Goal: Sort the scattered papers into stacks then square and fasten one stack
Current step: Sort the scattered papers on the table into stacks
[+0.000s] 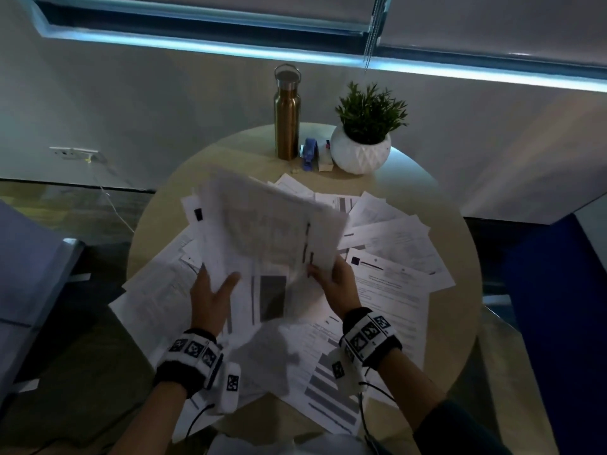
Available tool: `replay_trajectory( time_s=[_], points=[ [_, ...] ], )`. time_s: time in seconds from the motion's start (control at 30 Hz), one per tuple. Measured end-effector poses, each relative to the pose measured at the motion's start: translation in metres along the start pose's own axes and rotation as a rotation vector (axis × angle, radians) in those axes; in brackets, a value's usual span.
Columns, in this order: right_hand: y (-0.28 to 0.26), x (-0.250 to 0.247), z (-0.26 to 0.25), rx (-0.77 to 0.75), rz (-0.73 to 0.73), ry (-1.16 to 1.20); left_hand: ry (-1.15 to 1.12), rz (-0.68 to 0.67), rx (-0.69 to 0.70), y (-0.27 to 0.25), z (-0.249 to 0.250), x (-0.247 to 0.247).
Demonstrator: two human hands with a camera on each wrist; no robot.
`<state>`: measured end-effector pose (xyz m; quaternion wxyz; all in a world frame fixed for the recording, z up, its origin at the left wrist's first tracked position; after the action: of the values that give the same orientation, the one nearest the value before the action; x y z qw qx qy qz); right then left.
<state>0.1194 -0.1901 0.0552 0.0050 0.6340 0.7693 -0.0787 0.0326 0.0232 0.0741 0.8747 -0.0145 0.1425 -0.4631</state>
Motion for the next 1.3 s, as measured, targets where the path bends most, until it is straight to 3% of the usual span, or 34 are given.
replay_trajectory(
  time_s=[0.1, 0.2, 0.27, 0.33, 0.53, 0.7, 0.83, 0.9, 1.07, 1.2, 1.3],
  points=[
    [-0.004, -0.008, 0.010, 0.075, -0.041, -0.113, 0.102, 0.120, -0.010, 0.002, -0.005, -0.028],
    [-0.017, -0.014, 0.047, 0.306, -0.170, -0.624, 0.154, 0.236, -0.109, -0.003, -0.025, -0.063],
    [-0.026, -0.013, 0.067, 0.380, -0.272, -0.959, 0.136, 0.294, -0.199, -0.009, -0.038, -0.081],
    [-0.031, -0.012, 0.078, 0.424, -0.309, -1.051, 0.114, 0.345, -0.281, -0.015, -0.050, -0.094],
    [-0.033, -0.032, 0.076, 0.388, -0.281, -0.696, 0.167, 0.399, -0.319, -0.030, -0.057, -0.114],
    [-0.048, -0.113, 0.083, 0.525, 0.198, -0.577, 0.215, 0.404, -0.309, -0.033, -0.062, -0.118],
    [-0.089, -0.153, 0.097, 0.801, 0.431, -0.666, 0.207, 0.401, -0.327, -0.030, -0.067, -0.114],
    [-0.106, -0.156, 0.098, 0.792, 0.481, -0.690, 0.176, 0.375, -0.312, -0.030, -0.067, -0.110],
    [-0.120, -0.158, 0.112, 0.734, 0.643, -0.307, 0.156, 0.345, -0.266, -0.028, -0.069, -0.098],
    [-0.121, -0.157, 0.119, 0.688, 0.538, -0.212, 0.147, 0.352, -0.355, -0.025, -0.069, -0.090],
    [-0.140, -0.176, 0.125, 0.684, 0.559, -0.238, 0.156, 0.337, -0.375, -0.026, -0.062, -0.086]
  ],
)
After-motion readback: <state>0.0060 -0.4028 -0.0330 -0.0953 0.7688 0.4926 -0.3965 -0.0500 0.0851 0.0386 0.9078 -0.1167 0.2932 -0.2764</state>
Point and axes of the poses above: each hand's wrist, its own y-axis towards the middle knuckle, its own x-axis out of the palm, z = x × y, the point moved 3 cm from there along y, towards the middle knuckle, and after that the axes turned 4 degrees about y, right-handed, at the moved point
